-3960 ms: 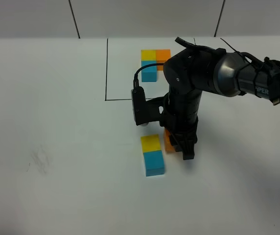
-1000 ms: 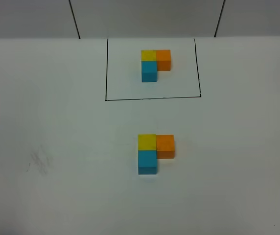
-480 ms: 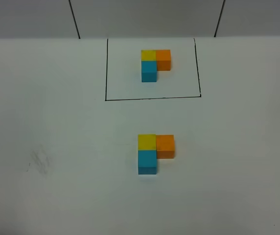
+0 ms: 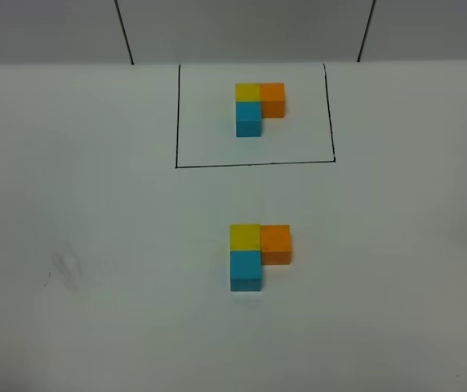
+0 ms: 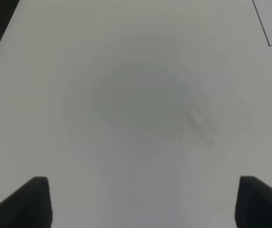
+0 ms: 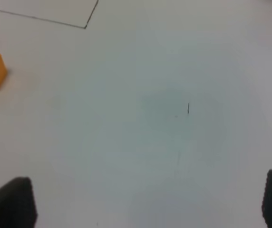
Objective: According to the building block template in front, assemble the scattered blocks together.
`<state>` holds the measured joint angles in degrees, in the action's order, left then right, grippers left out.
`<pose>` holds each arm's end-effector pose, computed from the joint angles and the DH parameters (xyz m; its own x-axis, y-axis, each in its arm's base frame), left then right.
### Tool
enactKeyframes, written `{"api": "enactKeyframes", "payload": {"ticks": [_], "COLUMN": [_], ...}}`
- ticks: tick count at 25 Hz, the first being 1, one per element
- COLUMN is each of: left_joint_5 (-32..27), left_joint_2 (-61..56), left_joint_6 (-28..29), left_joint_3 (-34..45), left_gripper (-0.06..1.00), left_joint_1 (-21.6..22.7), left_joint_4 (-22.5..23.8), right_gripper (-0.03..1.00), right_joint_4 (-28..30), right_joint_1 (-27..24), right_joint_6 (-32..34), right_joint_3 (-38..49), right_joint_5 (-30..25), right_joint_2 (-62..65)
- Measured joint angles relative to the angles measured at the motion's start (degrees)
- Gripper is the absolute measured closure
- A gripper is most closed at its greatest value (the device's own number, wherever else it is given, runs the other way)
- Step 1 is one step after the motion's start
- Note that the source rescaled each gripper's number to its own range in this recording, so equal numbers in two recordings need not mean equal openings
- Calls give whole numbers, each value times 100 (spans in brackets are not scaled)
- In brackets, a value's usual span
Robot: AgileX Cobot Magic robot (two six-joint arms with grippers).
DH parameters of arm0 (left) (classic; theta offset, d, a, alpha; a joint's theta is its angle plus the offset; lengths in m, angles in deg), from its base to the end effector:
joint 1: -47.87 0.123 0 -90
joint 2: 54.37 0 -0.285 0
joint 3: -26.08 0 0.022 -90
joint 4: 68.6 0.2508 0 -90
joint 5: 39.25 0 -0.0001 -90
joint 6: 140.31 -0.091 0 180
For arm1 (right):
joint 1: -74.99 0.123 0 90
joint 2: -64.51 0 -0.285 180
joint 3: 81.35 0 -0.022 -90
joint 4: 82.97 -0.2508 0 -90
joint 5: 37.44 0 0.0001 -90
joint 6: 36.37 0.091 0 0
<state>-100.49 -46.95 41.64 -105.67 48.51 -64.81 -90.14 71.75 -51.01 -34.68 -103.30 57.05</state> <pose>-0.0070 0.0052 0.2783 -0.4516 -0.0072 -0.8922 -0.0638 0.9977 0.0242 -0.0132 0.0111 0.2797 -0.4776 -0.1747 -0.8610 -0.1423 0.9825 -0.1204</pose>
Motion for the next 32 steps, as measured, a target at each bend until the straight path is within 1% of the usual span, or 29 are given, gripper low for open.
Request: {"api": "enactKeyframes", "payload": {"ticks": [3,6,8,12,15,18,32], "left_joint_5": [0,0,0,0,0,0,0], "left_joint_2": [0,0,0,0,0,0,0], "left_joint_6": [0,-2,-7,-7,-7,-7,-7], "left_joint_3": [0,0,0,0,0,0,0], "left_gripper": [29,29,29,29,29,29,29], "left_joint_1": [0,0,0,0,0,0,0], "left_joint_4": [0,0,0,0,0,0,0], "right_gripper": [4,5,6,8,11,18,59], "right_joint_4": [93,146,238,304,304,304,304], "right_joint_1": [0,0,0,0,0,0,0], "right_joint_6": [239,698,892,1008,1022,1024,1023], "right_joint_3": [12,90,163,176,176,176,180], "right_joint_5": [15,215,340,396,405,417,429], "right_joint_2": [9,9,9,9,9,9,9]}}
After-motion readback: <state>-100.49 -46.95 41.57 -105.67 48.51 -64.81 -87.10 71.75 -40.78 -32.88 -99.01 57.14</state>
